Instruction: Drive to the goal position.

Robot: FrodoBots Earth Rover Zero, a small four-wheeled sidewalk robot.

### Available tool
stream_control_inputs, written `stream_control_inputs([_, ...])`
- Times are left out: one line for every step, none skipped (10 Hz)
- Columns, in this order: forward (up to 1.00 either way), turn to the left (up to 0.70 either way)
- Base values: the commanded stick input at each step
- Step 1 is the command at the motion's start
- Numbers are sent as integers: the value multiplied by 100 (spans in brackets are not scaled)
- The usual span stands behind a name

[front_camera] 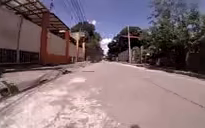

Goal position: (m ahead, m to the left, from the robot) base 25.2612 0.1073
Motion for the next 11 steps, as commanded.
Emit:
stream_control_inputs([100, 0])
stream_control_inputs([100, -17])
stream_control_inputs([100, -27])
stream_control_inputs([100, -13])
stream_control_inputs([100, 0])
stream_control_inputs([100, 0])
stream_control_inputs([100, 0])
stream_control_inputs([100, 0])
stream_control_inputs([100, 0])
stream_control_inputs([100, 0])
stream_control_inputs([100, 0])
